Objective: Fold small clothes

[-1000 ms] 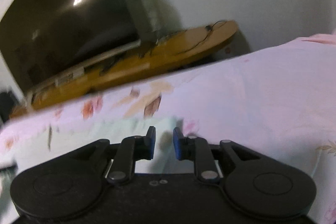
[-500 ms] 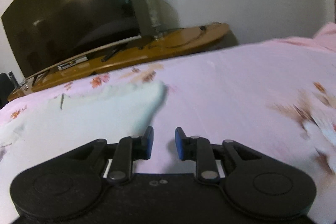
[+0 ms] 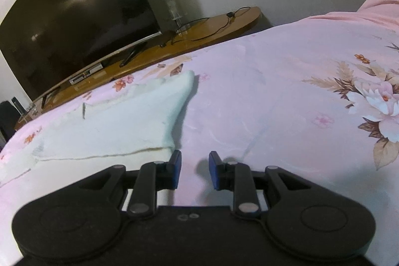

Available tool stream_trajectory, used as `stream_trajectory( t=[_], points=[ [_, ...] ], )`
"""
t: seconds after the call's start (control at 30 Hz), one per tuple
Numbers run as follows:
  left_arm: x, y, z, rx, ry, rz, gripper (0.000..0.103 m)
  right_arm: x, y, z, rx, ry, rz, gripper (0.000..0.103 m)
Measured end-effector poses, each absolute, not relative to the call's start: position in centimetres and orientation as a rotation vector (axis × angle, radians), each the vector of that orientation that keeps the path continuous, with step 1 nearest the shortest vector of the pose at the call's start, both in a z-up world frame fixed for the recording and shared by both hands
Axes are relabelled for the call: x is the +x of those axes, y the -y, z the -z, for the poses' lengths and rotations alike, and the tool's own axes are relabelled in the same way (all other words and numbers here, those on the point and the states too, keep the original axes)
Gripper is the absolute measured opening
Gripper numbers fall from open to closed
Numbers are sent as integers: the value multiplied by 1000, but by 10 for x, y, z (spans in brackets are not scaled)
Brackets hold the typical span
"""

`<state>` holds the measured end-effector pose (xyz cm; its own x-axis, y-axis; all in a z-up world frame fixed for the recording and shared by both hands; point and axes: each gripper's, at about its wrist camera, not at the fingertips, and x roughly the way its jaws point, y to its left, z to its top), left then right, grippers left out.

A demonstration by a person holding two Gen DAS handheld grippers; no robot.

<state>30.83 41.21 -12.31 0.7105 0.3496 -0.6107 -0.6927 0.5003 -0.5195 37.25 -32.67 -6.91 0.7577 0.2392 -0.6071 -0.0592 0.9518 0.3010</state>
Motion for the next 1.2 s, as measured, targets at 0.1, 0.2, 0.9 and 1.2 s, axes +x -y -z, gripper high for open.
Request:
stream_trajectory(
  t=[0.1,0.2,0.9,1.2],
  points=[
    [337,-405,116,-789,-516,-596,6,372,325,70,283,-690,-166,26],
    [360,-359,90,-688,-448,-473,7,371,324,69,289,-687,-160,26],
    [464,15,95,-49,-621,200,76,363,321,59,391,-667,-121,36],
    [365,-113,86,-233,-573,-101,75,407,243,48,399,-670,-335,36]
  ],
)
